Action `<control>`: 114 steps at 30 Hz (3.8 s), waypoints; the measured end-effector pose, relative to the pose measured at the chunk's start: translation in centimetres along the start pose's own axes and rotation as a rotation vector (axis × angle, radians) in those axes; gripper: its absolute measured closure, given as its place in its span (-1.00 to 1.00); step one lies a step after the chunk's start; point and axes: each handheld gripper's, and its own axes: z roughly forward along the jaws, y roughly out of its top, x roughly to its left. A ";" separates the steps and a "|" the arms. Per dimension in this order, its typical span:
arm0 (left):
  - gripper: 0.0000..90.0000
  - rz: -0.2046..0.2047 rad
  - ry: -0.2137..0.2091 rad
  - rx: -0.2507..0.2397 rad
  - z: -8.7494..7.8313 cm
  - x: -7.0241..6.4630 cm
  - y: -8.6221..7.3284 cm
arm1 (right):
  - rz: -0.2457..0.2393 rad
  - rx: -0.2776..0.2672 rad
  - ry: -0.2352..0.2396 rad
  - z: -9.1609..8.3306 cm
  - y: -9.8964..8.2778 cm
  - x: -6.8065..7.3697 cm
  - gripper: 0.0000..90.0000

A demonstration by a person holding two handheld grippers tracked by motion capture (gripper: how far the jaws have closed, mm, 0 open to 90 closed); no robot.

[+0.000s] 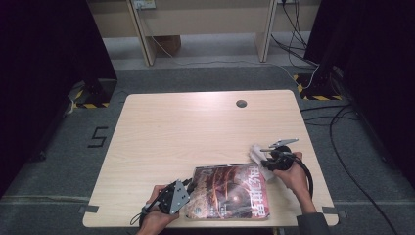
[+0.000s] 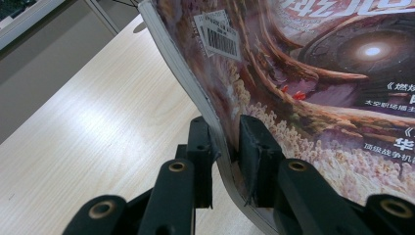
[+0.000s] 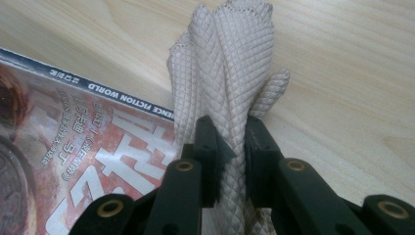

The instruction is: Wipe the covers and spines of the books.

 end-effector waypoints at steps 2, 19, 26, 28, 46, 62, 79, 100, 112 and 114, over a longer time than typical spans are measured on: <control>0.68 -0.002 0.001 0.001 0.0 0.0 0.0 | 0.000 -0.006 0.006 0.0 0.0 0.1 0.75; 0.68 -0.006 -0.001 0.003 0.0 0.0 -0.1 | -0.067 -0.044 0.073 -0.3 1.1 3.2 0.74; 0.68 -0.003 0.002 0.001 0.0 0.0 -0.1 | -0.112 -0.067 0.105 -0.5 1.9 5.0 0.73; 0.67 -0.003 0.003 0.001 0.0 0.0 -0.1 | -0.130 -0.070 0.108 -0.6 2.1 5.5 0.73; 0.67 0.008 0.012 -0.001 -0.1 -0.2 0.0 | -0.233 -0.159 0.204 -1.2 3.8 10.7 0.72; 0.66 0.022 0.027 -0.003 -0.2 -0.4 0.0 | -0.352 -0.219 0.278 -1.8 5.7 16.0 0.71; 0.65 0.028 0.030 -0.003 -0.2 -0.5 0.1 | -0.413 -0.246 0.302 -2.2 6.3 18.5 0.71; 0.64 0.035 0.029 -0.003 -0.2 -0.5 0.2 | -0.359 -0.153 0.246 -1.8 5.9 14.9 0.76; 0.64 0.035 0.027 -0.001 -0.2 -0.5 0.2 | -0.318 -0.117 0.224 -1.4 5.3 12.5 0.76; 0.63 0.035 0.028 -0.001 -0.2 -0.5 0.2 | -0.305 -0.106 0.218 -1.3 5.1 12.0 0.76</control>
